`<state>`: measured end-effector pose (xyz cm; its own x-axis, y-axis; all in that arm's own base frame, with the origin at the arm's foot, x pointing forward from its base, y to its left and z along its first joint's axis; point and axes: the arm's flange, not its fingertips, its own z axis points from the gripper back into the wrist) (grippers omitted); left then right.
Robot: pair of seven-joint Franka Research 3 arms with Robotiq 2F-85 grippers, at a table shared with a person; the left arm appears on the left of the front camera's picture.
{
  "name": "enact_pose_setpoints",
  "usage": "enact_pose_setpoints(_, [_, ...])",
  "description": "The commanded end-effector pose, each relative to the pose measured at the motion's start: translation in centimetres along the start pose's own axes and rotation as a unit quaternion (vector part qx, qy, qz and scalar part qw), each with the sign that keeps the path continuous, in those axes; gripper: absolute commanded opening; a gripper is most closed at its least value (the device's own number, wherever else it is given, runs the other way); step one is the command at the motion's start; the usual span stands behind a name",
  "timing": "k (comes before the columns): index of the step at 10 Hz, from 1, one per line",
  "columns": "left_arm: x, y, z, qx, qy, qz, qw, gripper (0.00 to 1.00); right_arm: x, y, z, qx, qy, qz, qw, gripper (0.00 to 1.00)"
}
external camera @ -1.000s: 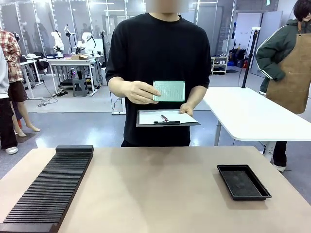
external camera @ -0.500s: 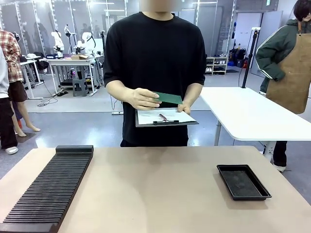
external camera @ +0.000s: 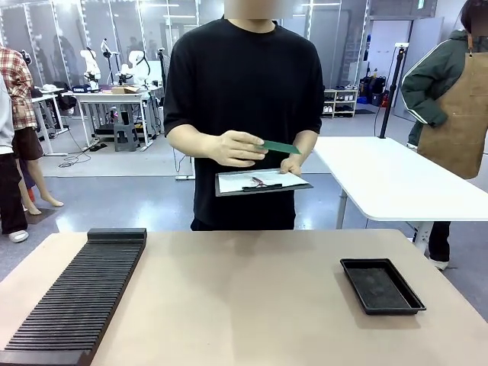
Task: Inspect the PCB.
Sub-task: Pick up the Blank PCB that the human is holding.
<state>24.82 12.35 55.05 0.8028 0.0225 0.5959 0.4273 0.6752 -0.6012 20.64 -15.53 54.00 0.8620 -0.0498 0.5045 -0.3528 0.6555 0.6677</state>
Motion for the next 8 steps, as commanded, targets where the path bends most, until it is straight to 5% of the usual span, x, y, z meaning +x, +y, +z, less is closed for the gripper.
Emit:
enact_pose_setpoints(1, [-0.04, 0.03, 0.04, 0.002, 0.001, 0.0, 1.0, 1.0, 0.0, 0.1, 0.11, 0.006, -0.003, 0.009, 1.0, 1.0])
enact_pose_setpoints(8, [-0.04, 0.03, 0.04, 0.002, 0.001, 0.0, 1.0, 1.0, 0.0, 0.1, 0.11, 0.006, -0.003, 0.009, 1.0, 1.0])
